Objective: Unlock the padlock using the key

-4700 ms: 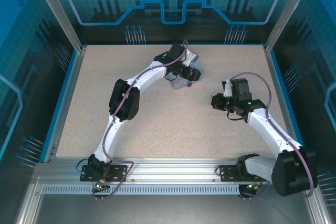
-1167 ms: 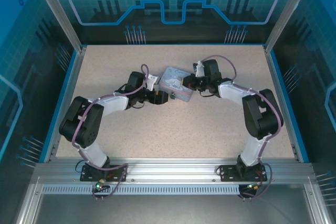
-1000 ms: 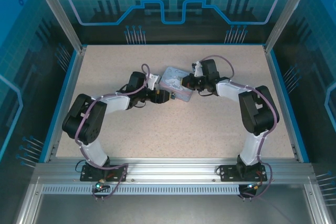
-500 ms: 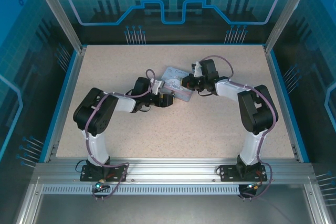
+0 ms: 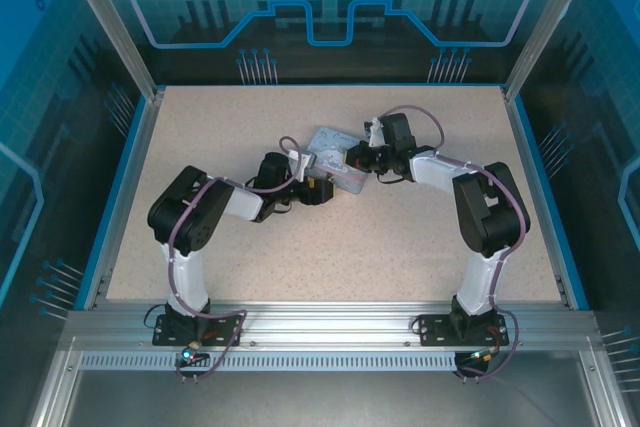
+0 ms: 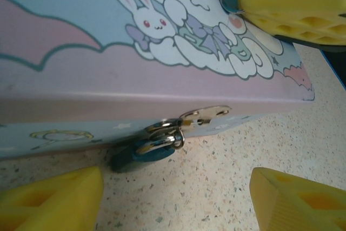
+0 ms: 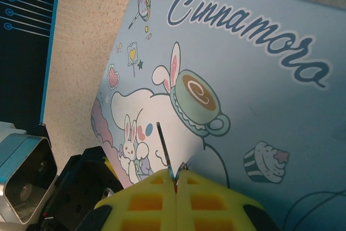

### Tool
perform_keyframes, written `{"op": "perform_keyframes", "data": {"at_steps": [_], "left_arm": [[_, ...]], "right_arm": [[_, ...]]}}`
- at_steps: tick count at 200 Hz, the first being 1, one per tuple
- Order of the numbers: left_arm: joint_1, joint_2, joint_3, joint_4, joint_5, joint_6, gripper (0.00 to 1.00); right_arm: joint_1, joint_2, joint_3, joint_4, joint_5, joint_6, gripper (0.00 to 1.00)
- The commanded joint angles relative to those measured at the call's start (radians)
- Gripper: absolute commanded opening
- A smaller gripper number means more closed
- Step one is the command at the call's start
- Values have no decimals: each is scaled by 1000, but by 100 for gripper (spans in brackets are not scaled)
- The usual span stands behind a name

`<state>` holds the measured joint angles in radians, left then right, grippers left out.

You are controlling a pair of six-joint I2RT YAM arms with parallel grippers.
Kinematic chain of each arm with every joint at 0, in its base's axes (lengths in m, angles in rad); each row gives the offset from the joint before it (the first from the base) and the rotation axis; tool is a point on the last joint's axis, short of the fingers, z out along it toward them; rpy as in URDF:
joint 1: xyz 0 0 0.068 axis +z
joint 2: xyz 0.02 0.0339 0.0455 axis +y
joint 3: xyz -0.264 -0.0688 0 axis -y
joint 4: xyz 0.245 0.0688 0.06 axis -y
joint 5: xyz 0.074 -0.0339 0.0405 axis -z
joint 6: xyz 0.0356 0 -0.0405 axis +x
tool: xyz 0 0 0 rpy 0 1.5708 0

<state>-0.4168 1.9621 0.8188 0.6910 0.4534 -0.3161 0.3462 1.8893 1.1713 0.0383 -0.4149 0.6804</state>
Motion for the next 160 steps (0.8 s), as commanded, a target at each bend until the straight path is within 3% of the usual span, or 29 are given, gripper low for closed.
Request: {"op": "perform_keyframes", "data": {"at_steps": [1,95,160], "left_arm": [[-8,44,7,29,-6,5,73],[-20,144,56,125,69,-9,73],[-24,170,98,123,182,-24,56]], "right_arm": [[5,9,-30,-120,58,-15,0],[8,6,-10,-173,93,-15,0],[9,9,-8,-182,94,-18,0]]}}
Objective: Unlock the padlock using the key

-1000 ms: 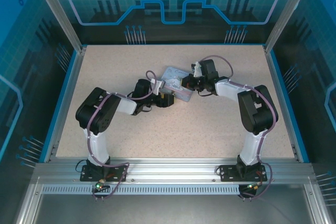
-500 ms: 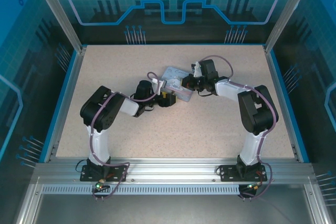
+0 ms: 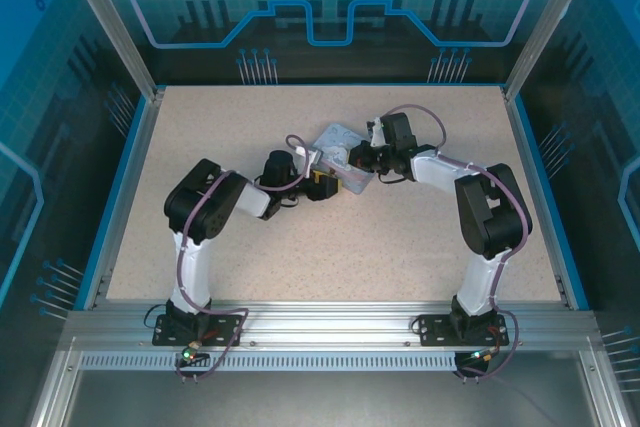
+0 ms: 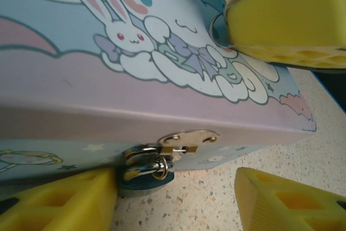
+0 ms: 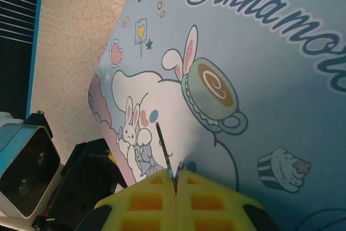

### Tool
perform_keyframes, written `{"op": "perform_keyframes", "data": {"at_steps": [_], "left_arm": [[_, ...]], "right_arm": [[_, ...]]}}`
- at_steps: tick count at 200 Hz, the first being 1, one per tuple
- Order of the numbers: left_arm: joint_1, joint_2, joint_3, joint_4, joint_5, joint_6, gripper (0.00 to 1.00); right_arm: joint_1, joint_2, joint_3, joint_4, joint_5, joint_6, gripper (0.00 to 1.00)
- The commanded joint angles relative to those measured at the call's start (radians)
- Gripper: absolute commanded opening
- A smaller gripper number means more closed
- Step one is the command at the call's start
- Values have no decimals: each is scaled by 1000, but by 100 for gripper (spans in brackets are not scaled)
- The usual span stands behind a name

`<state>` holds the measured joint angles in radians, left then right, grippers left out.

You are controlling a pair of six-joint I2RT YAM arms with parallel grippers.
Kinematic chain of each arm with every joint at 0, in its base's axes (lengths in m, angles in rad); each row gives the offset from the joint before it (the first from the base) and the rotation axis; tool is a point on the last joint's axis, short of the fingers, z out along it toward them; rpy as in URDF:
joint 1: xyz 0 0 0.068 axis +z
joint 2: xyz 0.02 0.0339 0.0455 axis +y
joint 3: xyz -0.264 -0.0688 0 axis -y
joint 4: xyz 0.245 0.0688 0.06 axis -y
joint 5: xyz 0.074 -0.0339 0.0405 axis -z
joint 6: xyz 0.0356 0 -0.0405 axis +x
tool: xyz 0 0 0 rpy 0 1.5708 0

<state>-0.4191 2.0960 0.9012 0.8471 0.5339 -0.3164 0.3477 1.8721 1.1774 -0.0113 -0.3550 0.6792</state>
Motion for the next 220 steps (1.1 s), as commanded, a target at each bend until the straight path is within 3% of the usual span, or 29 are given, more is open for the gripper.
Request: {"op": "perform_keyframes", "data": {"at_steps": [1,54,220], "left_arm": [[-21,36,16,-33,103,-25,56],[-23,30,29,-26,117,-82,54],[-26,26,90,-123,-56,-156,42]], "right_arm": [[7,26,-14,-131,34,-17,0],[9,19,-16,-129,35,-20,0],[20,17,-13,-135,41,-10,0]]}}
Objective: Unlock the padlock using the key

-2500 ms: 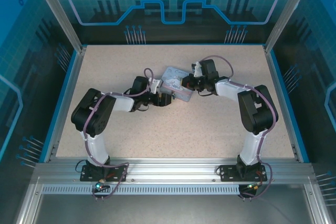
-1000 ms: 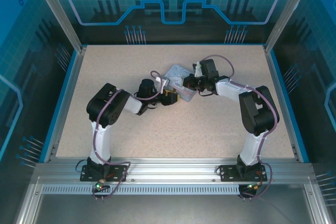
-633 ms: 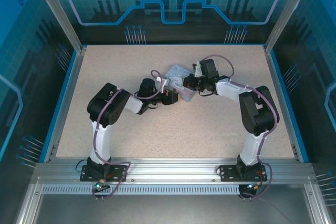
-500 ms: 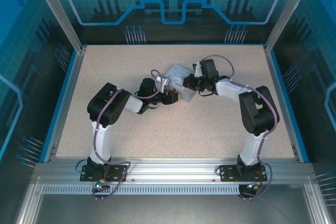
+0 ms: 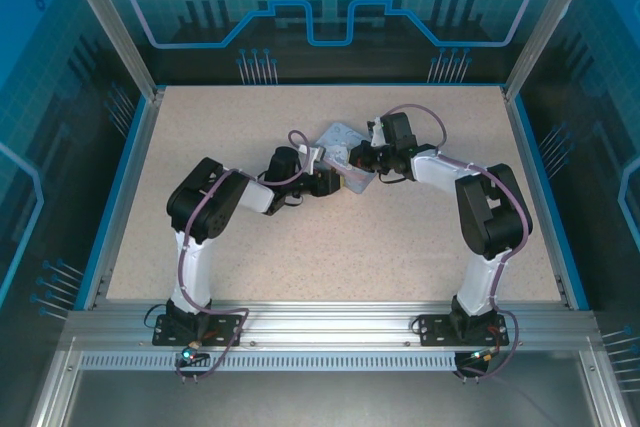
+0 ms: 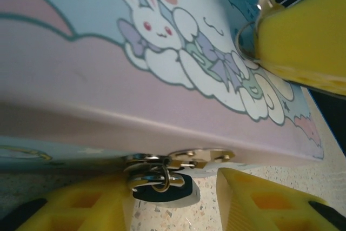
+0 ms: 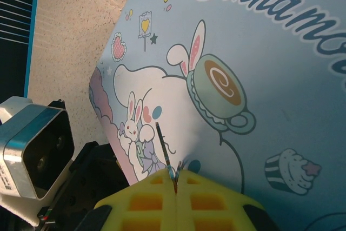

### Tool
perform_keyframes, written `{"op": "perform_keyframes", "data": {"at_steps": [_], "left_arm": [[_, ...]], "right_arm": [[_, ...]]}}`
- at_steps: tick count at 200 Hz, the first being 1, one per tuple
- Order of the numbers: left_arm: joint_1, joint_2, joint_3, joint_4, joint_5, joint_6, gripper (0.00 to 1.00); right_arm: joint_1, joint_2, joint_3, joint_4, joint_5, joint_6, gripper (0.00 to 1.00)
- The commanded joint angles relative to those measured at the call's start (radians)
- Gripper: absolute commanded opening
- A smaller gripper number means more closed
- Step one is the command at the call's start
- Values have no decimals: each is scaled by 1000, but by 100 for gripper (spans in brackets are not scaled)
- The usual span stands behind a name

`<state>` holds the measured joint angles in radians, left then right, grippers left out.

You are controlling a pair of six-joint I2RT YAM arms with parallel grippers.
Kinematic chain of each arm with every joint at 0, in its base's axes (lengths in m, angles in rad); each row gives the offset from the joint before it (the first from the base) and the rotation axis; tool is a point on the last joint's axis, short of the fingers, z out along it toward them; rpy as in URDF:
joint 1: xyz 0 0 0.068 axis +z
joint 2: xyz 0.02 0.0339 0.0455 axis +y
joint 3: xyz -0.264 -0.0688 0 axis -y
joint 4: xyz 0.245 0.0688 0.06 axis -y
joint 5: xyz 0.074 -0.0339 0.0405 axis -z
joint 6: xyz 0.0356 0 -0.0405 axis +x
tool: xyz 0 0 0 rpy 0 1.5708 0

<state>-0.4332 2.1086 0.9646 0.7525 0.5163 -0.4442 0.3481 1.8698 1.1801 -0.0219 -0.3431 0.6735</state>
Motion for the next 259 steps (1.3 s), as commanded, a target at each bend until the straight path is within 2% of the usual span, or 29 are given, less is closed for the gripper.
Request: {"op": "perform_keyframes", "data": {"at_steps": [1,45,88,137,171,220,259], "left_arm": [[-13,15,27,-28,-38,-29,42],[-13,15,32,-9,-43,-54,31],[-14,-7,16,-4,-60,-94,28],[-23,-46,-14,-14,-74,-271,21],[-45,-105,-24,-95,-99,-323,18],[-61,-157,-42,-106,-79,-492,14],[-70,-193,-54,-112,-70,-562,13]], "right_arm": [[20,20,-16,-124,30,-5,0],[22,15,-17,-118,28,-8,0],[22,-22,-29,-77,38,-46,0],[19,-161,-39,-92,116,-218,0],[25,-289,-143,-90,170,-326,0],[126,-416,-341,-31,283,-445,0],[217,-396,-416,23,348,-533,0]]}}
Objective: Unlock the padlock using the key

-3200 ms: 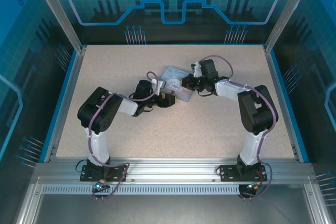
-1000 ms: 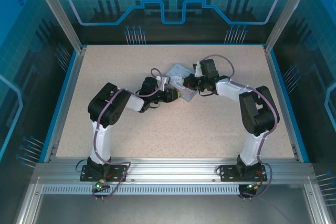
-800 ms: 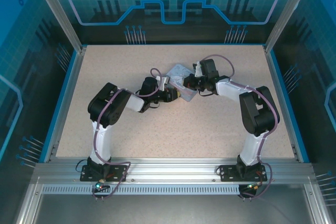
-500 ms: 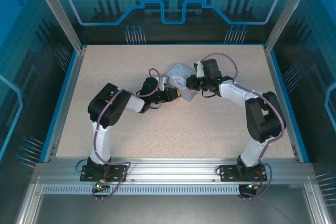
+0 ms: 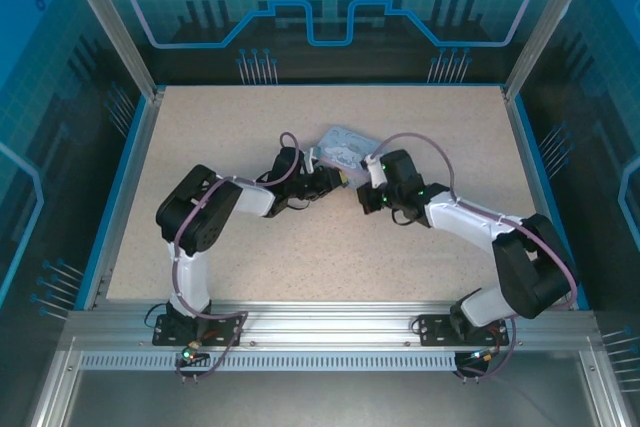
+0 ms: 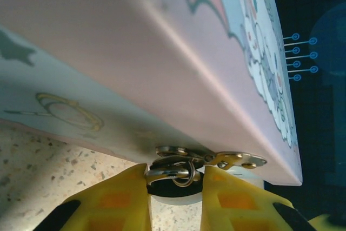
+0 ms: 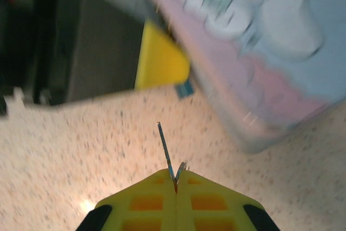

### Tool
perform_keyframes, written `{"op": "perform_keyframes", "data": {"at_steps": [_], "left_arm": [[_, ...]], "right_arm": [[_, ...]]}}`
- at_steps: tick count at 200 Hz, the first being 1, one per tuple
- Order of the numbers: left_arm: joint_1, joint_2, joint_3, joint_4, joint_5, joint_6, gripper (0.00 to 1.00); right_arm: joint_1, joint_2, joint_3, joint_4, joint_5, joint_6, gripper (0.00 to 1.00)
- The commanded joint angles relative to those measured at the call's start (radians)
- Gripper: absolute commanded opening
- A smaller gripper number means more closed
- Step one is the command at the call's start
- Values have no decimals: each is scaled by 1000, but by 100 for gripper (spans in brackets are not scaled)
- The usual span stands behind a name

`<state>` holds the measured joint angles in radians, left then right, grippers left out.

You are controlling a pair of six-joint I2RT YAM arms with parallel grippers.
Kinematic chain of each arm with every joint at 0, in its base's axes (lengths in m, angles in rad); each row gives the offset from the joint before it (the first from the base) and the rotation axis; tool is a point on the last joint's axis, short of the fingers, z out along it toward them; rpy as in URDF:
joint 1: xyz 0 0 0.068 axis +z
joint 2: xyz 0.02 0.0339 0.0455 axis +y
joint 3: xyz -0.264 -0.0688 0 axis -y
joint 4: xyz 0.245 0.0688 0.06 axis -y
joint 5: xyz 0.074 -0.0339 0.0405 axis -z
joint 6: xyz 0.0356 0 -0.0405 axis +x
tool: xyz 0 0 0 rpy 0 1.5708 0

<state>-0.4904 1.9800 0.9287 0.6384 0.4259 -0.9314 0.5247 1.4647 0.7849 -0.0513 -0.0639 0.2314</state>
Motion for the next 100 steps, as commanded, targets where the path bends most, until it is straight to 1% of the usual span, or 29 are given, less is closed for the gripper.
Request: {"op": "perform_keyframes", "data": {"at_steps": [1,35,69,100], "left_arm": [[-14,-66,-19,1,21,-76,13],[-19,-102,-33,-32,14,-75,12],[-25,-118,-45,-31,13,-84,12],[-26,-120,-53,-19,11,-95,11]], "right_arm": [[43,10,-22,53,70,-91,0],[54,56,-30,101,88,-119,0],[54,110,12,80,112,-143,0],[49,120,12,93,156,-141,0]]}}
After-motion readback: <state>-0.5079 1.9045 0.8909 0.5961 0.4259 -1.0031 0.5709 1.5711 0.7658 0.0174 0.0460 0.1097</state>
